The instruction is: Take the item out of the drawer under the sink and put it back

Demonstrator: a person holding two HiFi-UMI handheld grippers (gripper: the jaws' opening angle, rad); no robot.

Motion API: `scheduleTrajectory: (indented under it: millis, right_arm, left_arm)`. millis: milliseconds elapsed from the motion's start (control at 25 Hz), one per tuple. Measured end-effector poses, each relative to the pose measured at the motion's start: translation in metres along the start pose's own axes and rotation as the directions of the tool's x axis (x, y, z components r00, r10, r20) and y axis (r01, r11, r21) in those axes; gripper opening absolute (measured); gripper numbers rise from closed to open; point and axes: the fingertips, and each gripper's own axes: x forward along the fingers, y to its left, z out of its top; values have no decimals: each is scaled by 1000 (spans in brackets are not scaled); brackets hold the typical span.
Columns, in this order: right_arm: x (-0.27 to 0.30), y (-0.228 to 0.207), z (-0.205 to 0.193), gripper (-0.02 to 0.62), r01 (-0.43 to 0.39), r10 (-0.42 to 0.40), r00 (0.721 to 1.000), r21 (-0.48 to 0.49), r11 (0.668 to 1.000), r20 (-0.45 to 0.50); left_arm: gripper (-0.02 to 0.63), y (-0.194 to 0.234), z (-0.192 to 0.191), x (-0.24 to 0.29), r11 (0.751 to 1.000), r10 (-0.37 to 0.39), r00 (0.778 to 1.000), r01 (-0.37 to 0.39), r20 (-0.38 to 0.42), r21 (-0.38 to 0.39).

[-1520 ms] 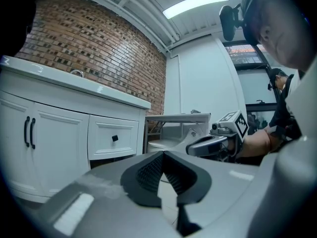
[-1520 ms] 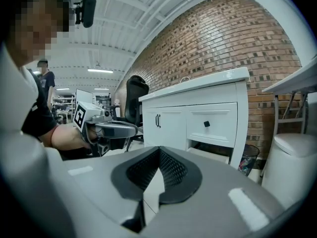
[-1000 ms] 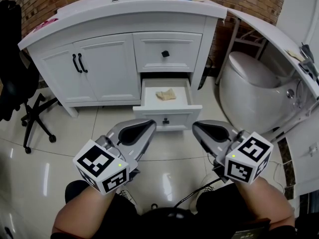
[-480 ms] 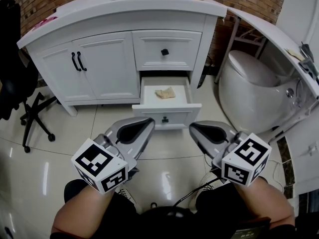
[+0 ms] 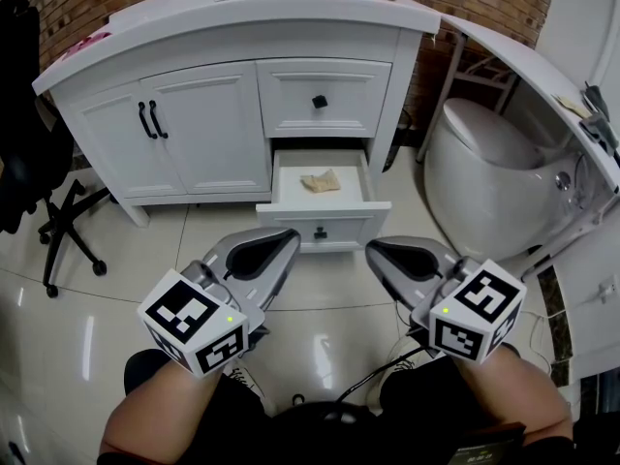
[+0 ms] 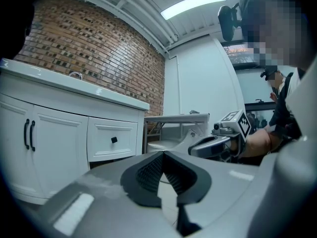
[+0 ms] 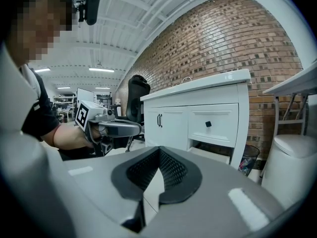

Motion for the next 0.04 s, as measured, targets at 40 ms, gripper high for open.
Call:
scheduleTrajectory:
  millis: [40]
  right_arm:
    - [0, 0, 0, 6, -1, 1, 1000, 2, 1000, -1]
  left_arm:
    - [6, 0, 0, 0, 1000, 0, 1000, 0, -1, 0]
